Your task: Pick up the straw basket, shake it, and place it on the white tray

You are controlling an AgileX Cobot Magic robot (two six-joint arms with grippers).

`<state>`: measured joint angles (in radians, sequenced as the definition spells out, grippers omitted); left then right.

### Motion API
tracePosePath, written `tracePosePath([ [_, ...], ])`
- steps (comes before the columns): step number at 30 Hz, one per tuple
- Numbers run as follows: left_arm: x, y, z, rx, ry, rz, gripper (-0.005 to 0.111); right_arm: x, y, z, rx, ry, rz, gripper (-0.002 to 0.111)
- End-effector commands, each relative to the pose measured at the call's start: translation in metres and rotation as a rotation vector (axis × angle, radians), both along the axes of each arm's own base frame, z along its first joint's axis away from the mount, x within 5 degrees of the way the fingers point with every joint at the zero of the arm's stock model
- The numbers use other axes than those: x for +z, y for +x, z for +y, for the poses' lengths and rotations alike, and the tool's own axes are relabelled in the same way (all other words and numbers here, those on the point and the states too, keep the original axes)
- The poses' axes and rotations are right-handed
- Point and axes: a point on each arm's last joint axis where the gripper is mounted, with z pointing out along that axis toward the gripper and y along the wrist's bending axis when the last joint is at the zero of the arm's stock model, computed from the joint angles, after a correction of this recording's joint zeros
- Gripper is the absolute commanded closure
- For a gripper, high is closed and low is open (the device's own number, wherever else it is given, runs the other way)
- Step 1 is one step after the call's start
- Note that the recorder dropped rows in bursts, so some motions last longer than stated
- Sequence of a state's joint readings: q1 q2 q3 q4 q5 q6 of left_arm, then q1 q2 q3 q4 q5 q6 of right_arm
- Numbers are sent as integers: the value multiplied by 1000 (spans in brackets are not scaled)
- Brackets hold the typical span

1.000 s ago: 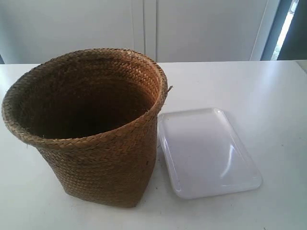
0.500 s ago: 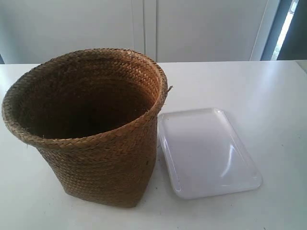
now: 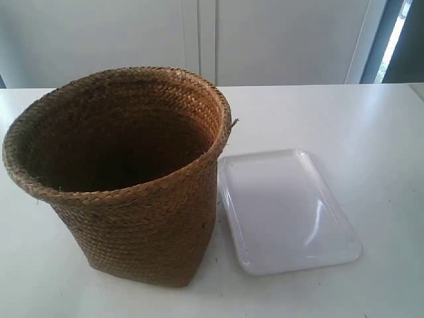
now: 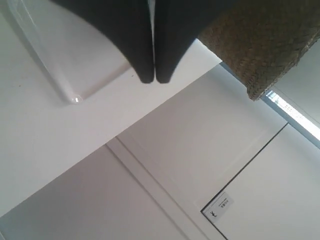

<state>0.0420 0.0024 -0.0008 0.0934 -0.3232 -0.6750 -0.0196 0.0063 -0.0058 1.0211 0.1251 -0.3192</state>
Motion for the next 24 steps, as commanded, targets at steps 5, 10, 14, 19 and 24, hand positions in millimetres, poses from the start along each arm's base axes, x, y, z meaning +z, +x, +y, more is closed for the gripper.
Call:
tracePosePath([
  [5, 22, -4, 0, -6, -13, -34, 107, 24, -4, -3, -40, -16, -97, 108],
  [10, 77, 18, 1, 0, 1, 49, 107, 106, -9, -25, -295, -50, -331, 108],
  [14, 153, 66, 3, 12, 50, 27, 107, 171, 33, -24, -305, -247, -298, 108],
  [19, 267, 132, 3, -8, 124, 187, 107, 295, 116, 0, -26, -484, -223, 108],
  [24, 300, 133, -1, -110, 382, 578, 107, 288, 181, 19, 348, -507, 260, 108],
])
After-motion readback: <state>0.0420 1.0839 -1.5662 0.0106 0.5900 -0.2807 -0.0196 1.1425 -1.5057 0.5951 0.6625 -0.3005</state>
